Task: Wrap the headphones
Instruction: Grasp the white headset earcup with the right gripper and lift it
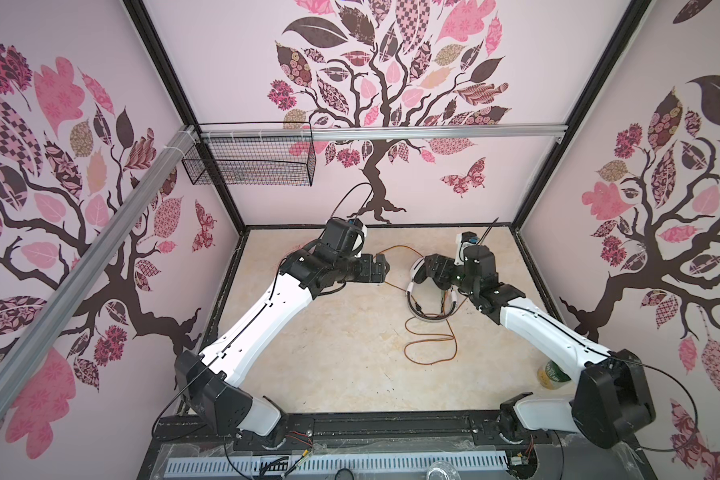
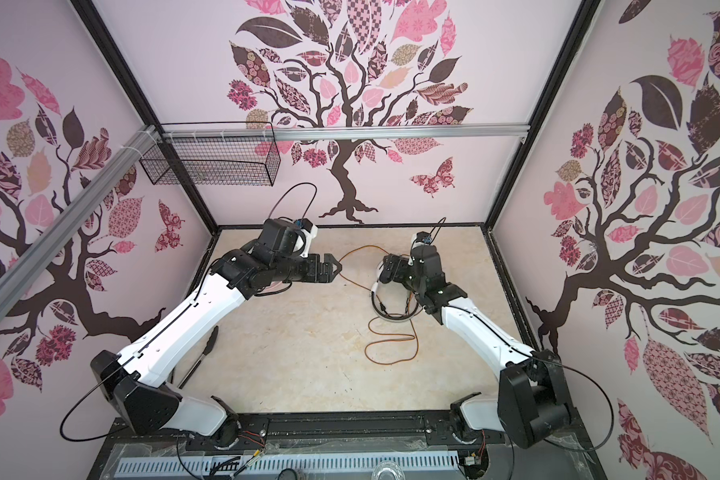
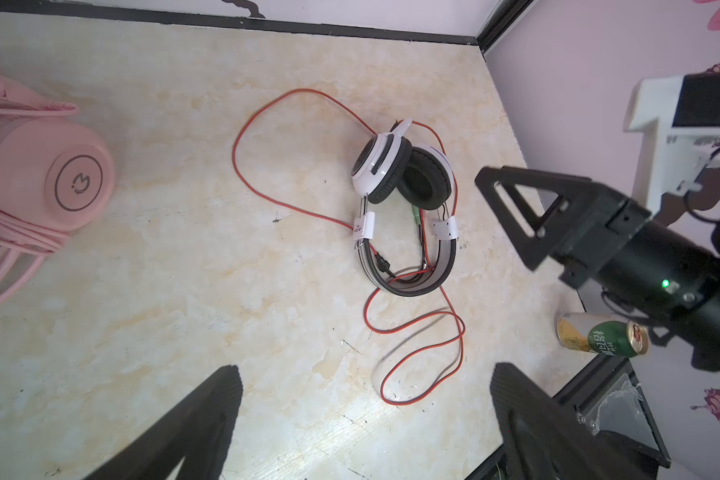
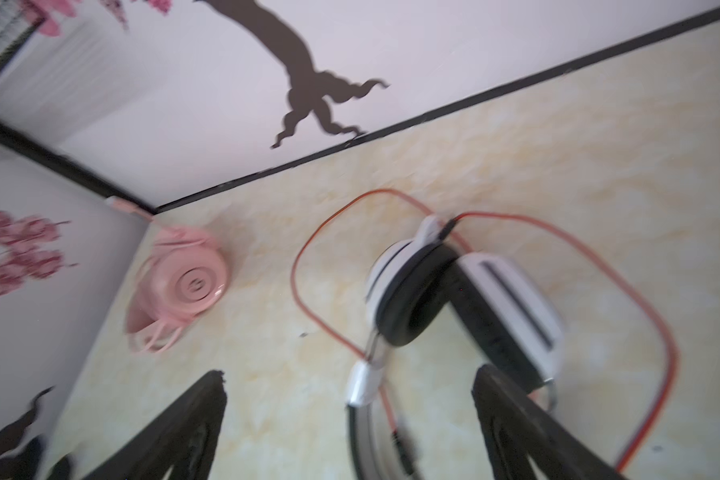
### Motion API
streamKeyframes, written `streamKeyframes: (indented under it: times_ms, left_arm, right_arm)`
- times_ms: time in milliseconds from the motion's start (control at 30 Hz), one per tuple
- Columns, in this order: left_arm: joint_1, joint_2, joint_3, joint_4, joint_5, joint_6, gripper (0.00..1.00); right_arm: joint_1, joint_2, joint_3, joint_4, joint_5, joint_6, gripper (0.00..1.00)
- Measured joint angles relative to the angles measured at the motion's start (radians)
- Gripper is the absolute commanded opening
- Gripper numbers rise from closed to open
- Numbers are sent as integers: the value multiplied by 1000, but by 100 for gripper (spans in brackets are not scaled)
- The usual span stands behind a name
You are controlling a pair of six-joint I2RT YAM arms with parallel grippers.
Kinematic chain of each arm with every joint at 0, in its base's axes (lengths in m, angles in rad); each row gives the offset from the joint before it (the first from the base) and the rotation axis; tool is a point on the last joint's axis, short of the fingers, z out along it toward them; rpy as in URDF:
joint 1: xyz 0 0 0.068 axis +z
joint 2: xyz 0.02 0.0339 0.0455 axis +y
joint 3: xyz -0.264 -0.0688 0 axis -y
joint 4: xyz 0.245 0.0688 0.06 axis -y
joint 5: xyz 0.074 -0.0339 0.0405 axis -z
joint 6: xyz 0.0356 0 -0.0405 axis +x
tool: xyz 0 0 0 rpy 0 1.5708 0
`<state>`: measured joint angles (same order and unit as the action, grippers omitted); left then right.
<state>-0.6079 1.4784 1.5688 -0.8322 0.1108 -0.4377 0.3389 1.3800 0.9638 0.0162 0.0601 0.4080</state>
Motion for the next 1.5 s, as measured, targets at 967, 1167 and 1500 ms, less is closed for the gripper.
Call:
streamKeyframes:
  times_ms: [967,1167,1500]
  left_arm:
    - [2,9,0,-1,-8,5,97]
    - [3,17,0,-1,-3,5,97]
    - [3,24,0,-1,0,5,97]
  right_arm:
    - [-84,563,484,-327,31,-390,70]
    - [-87,560,461,-298,12,-374,75]
    - [-87,506,372,-238,19,-371,76]
